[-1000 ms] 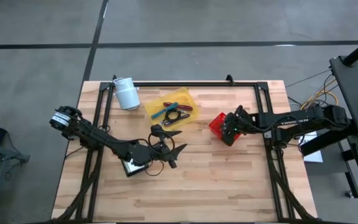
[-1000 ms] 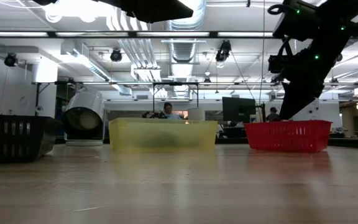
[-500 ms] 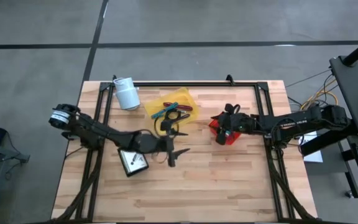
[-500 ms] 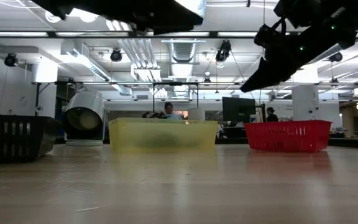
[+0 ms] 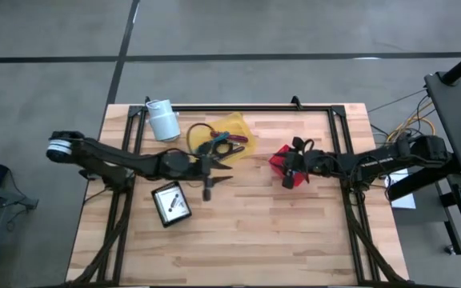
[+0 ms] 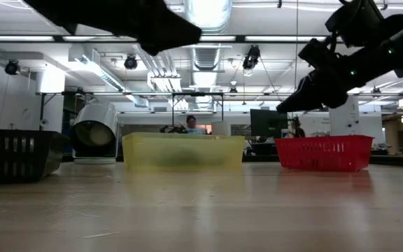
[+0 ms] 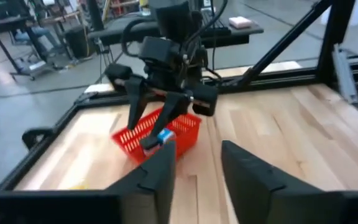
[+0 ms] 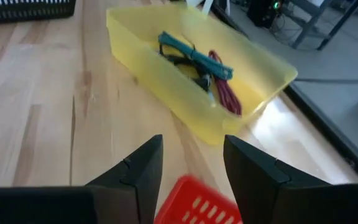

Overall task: Pick and place items into bin
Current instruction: Return to Home Position

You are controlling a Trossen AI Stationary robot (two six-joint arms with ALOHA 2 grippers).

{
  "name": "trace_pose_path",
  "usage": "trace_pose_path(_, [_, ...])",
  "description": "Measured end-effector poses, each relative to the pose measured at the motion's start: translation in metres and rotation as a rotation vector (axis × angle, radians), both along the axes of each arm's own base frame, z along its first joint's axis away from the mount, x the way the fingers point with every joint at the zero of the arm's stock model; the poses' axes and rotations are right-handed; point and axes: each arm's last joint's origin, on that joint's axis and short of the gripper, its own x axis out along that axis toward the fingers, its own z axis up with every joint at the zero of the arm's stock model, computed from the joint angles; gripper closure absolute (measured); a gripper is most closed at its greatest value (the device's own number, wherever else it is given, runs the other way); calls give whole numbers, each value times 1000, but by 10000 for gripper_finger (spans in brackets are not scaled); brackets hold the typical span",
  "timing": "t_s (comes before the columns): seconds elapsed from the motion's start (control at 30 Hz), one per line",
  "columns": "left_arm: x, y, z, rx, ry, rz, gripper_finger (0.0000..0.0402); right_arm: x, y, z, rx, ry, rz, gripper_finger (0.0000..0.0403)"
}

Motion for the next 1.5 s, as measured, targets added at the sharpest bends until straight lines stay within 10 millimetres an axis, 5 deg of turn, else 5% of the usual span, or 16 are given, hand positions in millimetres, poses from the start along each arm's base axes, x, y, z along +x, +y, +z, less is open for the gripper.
trace_pose_path(0.37, [-97,6,-24,-67,-82,15,394,-7,0,-8,16,-45,-9,253])
trace_pose_path(0.67, [-152,12,-47,-90,-227,32,398,-6,0,-6,12,-60,-6,255])
trace_pose_path(1.17, [-180,16,-79,-117,-210,39,398,-9,2,-7,-20,-105,76,264])
trace_pose_path(1.3, [-182,16,-82,-118,-183,40,398,-16,8,-6,-33,-258,252,266])
trace_pose_path(1.5, [-184,16,-86,-134,-152,42,398,-37,8,-18,-61,-338,241,279])
